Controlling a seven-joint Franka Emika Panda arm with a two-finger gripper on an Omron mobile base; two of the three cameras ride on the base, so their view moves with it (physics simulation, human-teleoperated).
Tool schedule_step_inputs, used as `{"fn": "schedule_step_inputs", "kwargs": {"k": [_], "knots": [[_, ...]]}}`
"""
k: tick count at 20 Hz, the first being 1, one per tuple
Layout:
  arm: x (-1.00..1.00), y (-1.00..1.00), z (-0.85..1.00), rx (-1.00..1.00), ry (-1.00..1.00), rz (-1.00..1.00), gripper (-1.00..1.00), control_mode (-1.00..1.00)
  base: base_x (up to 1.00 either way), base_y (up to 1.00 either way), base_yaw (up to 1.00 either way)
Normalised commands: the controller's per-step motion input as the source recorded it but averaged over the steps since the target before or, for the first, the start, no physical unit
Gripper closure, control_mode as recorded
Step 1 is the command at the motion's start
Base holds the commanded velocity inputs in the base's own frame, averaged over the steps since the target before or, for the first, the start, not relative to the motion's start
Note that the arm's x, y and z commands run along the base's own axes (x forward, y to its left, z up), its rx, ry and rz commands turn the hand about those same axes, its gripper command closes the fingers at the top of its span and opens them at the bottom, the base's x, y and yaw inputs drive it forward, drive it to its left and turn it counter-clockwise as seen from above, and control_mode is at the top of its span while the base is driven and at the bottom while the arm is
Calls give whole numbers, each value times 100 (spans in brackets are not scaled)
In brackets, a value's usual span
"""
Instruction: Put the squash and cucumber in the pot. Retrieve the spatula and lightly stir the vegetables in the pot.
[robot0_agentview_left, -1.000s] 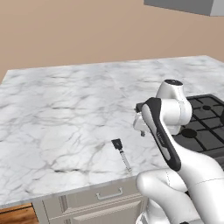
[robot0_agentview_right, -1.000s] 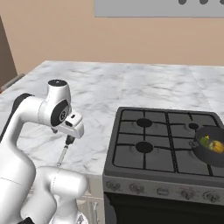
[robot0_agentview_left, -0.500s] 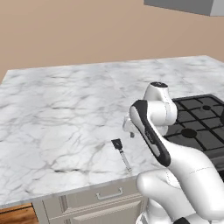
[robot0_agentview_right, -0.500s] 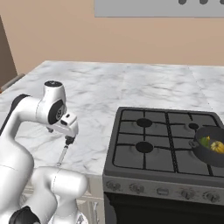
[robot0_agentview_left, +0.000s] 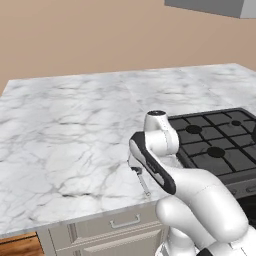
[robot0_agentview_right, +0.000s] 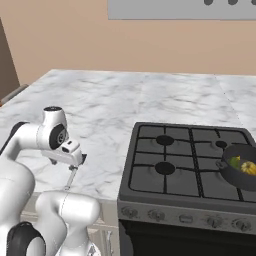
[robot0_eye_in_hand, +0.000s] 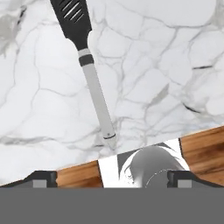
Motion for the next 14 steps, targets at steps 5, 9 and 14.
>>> {"fn": "schedule_step_inputs", "kwargs": {"k": [5, 9, 14], "knots": [[7, 0, -50, 0, 1, 0, -100, -100, 0, 0, 0], [16, 1, -57, 0, 3, 0, -100, -100, 0, 0, 0], [6, 4, -63, 0, 1, 0, -100, -100, 0, 0, 0]]}}
